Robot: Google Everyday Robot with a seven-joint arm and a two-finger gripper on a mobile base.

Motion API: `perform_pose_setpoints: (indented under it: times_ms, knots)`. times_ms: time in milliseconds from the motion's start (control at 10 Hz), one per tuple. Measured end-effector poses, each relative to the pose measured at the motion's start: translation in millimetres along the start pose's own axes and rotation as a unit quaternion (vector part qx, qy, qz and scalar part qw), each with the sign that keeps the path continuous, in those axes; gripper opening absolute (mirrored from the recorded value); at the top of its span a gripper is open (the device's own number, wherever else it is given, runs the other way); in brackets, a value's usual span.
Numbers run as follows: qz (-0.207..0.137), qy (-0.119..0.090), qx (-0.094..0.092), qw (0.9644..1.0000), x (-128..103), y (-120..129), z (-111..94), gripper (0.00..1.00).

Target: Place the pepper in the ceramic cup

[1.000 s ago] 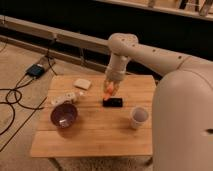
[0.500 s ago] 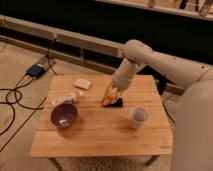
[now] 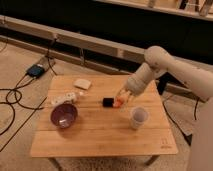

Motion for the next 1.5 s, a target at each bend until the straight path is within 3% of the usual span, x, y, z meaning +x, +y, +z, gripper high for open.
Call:
perform_pose_setpoints:
  times_ms: [700, 1300, 1500]
  knots:
    - [0.034, 0.05, -0.037, 0.9975, -4, -56, -8, 0.0]
    - [0.043, 0.048, -0.061, 0.996, -37, -73, -9, 0.01]
    - [0.043, 0.047, -0.064, 0.9959, -44, -73, -11, 0.19]
